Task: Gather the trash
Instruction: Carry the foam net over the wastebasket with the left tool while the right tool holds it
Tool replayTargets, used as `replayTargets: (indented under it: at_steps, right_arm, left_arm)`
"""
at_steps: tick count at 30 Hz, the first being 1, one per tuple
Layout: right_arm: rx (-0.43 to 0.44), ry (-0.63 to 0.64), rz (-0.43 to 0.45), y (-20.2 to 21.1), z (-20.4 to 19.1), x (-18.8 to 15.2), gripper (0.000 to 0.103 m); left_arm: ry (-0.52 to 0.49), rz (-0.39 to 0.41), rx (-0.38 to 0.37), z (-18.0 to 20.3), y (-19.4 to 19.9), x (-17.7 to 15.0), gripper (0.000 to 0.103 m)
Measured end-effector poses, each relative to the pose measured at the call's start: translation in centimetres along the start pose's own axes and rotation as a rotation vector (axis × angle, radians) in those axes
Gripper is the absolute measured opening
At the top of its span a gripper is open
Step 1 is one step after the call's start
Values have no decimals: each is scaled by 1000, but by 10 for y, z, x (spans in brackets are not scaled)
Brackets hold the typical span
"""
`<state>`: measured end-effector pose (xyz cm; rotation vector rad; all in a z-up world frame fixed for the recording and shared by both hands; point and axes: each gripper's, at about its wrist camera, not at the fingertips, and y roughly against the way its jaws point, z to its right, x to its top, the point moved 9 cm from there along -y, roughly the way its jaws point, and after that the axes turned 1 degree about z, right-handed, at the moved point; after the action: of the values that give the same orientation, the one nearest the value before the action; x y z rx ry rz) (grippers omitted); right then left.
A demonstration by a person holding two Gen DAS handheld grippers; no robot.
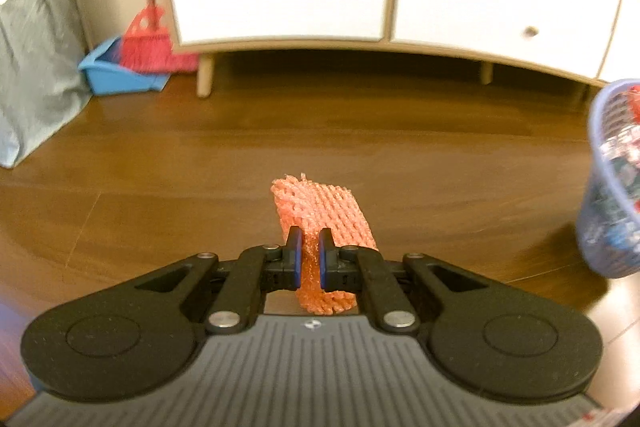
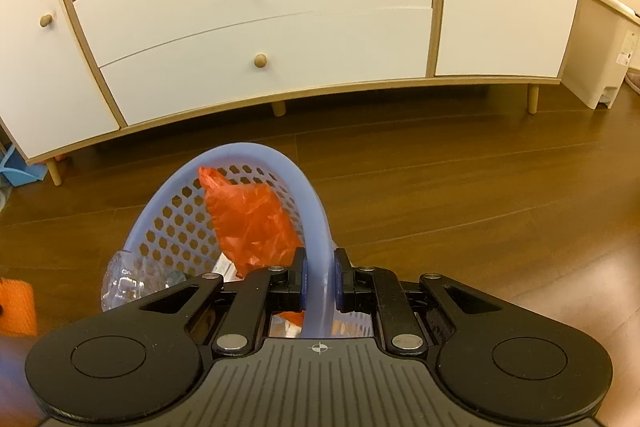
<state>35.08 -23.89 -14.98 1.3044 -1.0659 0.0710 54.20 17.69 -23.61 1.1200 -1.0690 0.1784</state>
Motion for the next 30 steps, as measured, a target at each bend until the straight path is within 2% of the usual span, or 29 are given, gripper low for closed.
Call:
replayTargets:
  at_steps: [7, 15, 21, 30]
  right_arm:
    - [4, -9, -7, 3, 4, -4, 9]
    - [32, -30, -20, 3, 7, -5, 9]
    - [50, -52, -34, 3, 11, -6, 9]
    - [54, -87, -51, 3, 19, -10, 9]
  left_arm:
    - [-82, 53, -73, 55, 52, 37, 5]
    - [-164, 97, -171, 135, 91, 76, 5]
    - [-215, 115, -246, 203, 98, 92, 5]
    - [-217, 94, -322, 258, 89, 93, 5]
